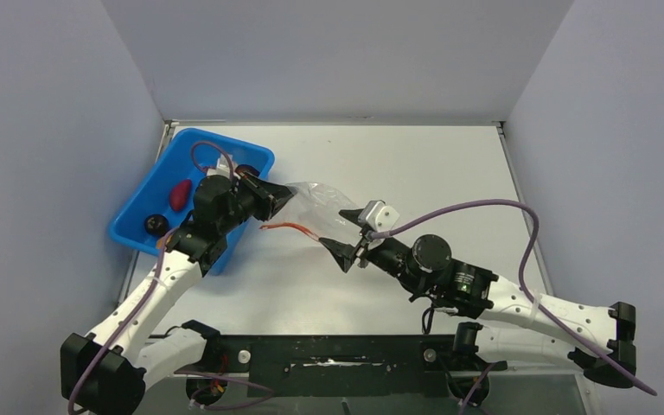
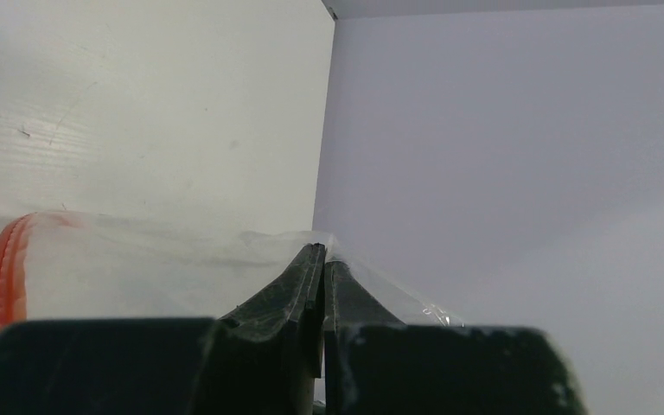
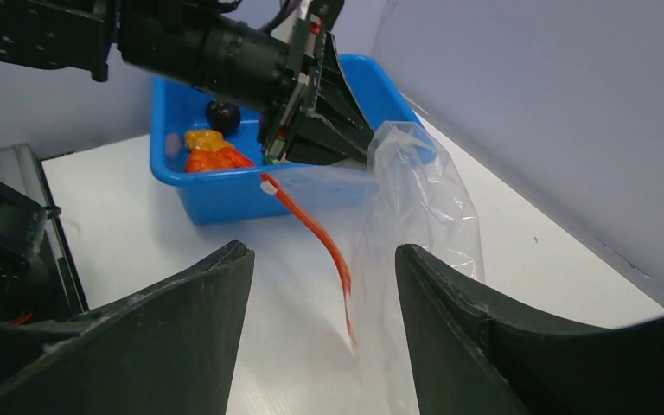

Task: Place the food in the zip-top bag and seal the zipper
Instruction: Pick up the zipper food storage bag at the center of the board.

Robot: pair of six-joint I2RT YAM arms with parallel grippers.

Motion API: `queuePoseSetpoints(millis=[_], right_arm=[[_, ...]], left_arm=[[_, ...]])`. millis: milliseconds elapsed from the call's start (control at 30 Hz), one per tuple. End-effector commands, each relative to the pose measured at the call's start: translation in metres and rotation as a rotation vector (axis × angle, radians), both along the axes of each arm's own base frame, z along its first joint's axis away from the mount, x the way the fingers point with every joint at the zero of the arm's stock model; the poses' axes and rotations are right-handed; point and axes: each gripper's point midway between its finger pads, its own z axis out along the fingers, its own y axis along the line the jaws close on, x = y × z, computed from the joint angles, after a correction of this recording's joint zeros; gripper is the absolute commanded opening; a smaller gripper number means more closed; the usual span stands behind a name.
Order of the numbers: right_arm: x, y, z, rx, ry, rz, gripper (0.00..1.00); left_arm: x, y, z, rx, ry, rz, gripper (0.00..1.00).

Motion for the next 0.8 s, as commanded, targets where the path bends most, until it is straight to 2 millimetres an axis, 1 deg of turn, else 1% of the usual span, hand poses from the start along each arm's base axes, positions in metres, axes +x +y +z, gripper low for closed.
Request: queuePoseSetpoints(millis=[0,100,167,267,367,400,467,500,533,567,667,767], right_arm=[[-0.012,0.013,0.012,0.088,-0.013,0.079,0.62],[-0.012,0.021,0.005,0.055,-0.018,0.100,0.62],[-0.011,0.026,-0.002,0.035,-0.023,0.108,0.62],[-0.006,0.036,-0.027,-0.027,-0.042,0.110,0.64],[0.013,0.036,-0.052,-0.091,-0.089,0.036,0.64],[0.022,0.034,-0.061,-0.112,-0.087,0.010,0.64],[0.047,0.026,-0.072,-0.119,-0.032,-0.046,0.61],[0.061,0.019,-0.075,-0.109,0.004,-0.081,0.59],[0.080,0.006,-0.075,-0.092,0.030,-0.131,0.57],[0.090,-0.003,-0.074,-0.073,0.043,-0.165,0.56],[0.111,-0.022,-0.069,-0.025,0.049,-0.208,0.57],[0.121,-0.027,-0.072,-0.021,0.090,-0.185,0.58]], left_arm=[[0.009,-0.001,0.022,-0.083,0.000,0.028,0.00],[0.010,0.001,0.019,-0.094,0.025,0.043,0.00],[0.011,0.002,0.018,-0.106,0.040,0.052,0.00],[0.011,0.006,0.016,-0.129,0.070,0.078,0.00],[0.011,0.009,0.015,-0.164,0.083,0.096,0.00],[0.011,0.010,0.016,-0.171,0.084,0.097,0.00],[0.010,0.010,0.017,-0.176,0.083,0.091,0.00],[0.009,0.009,0.018,-0.177,0.081,0.087,0.00],[0.008,0.008,0.018,-0.177,0.082,0.080,0.00],[0.007,0.008,0.017,-0.179,0.085,0.074,0.00],[0.005,0.005,0.016,-0.182,0.087,0.056,0.00],[0.005,0.003,0.013,-0.185,0.088,0.045,0.00]])
